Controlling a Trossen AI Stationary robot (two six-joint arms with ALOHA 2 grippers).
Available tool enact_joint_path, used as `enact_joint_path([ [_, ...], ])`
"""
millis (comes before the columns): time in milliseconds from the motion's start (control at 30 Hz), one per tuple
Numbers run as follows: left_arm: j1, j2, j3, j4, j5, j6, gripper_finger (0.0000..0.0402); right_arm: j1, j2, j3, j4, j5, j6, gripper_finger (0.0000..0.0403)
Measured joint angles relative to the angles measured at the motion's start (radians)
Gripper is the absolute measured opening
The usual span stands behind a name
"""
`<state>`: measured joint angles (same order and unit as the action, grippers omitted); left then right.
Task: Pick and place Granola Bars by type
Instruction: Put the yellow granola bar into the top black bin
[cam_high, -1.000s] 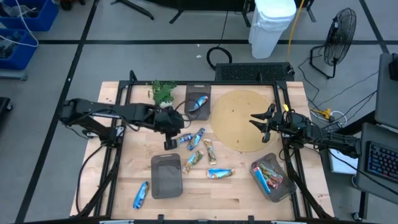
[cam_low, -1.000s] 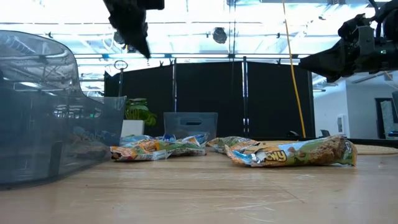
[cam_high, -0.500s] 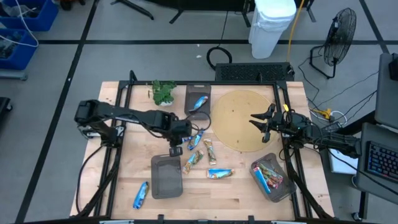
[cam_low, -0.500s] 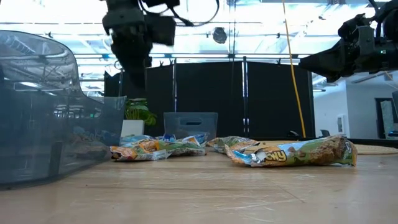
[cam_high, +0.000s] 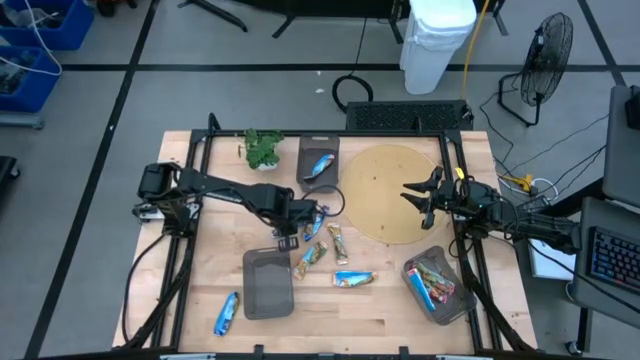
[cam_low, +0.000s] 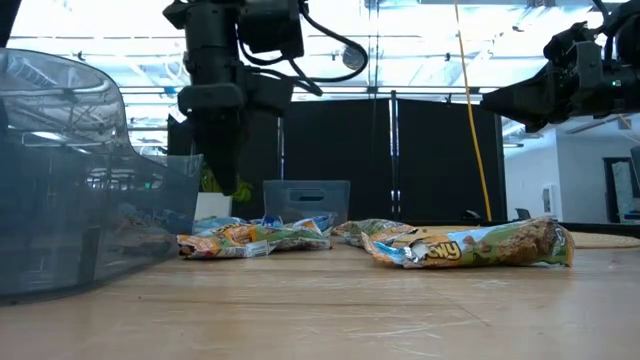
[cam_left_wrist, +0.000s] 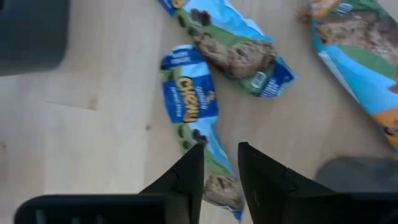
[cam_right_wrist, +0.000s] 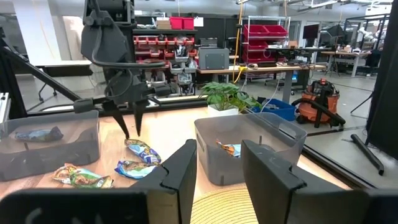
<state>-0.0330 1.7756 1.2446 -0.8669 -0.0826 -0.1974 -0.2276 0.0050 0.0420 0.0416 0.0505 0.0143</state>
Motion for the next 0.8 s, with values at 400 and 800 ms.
enact_joint_path([
  [400,0.0,0.0,0.0,0.025,0.032,-0.025,0.0174,0.0,0.0,0.0,0.0,0.0,0.0,0.0116],
  [800,-0.002,0.0,0.0,0.167,0.321,-0.02,0.0209,0.0,0.0,0.0,0.0,0.0,0.0,0.0116],
])
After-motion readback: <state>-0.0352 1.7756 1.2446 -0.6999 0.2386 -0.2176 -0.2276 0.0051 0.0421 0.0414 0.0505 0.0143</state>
